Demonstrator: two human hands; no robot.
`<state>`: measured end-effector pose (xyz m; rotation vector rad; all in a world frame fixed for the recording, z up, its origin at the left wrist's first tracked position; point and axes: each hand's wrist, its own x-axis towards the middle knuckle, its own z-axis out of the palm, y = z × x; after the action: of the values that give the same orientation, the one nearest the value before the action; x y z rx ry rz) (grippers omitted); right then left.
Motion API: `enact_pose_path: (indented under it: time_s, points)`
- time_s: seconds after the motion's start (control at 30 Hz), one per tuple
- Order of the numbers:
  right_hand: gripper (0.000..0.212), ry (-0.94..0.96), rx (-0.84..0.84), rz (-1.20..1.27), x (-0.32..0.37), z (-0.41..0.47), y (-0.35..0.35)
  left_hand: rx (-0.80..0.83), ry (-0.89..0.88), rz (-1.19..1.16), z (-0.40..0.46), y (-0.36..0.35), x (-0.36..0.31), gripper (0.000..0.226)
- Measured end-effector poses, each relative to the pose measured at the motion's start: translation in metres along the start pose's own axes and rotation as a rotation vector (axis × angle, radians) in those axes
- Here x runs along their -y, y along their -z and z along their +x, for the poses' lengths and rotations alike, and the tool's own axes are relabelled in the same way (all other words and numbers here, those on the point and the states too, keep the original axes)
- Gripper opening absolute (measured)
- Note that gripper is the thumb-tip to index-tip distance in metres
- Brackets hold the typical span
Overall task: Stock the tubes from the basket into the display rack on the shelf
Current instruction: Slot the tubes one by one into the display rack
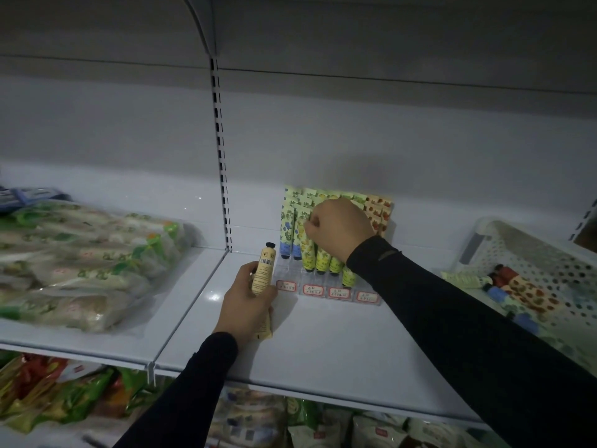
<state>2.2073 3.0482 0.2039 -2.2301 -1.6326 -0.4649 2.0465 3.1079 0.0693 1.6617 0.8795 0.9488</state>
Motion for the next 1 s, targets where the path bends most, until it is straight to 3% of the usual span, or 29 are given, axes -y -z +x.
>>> enact_pose_path:
  time_s: [1.0]
  points:
    - [0.046, -0.049, 0.062, -0.034, -0.01, 0.005, 0.008, 0.008, -0.008, 0.003, 0.002, 0.0, 0.004, 0.034]
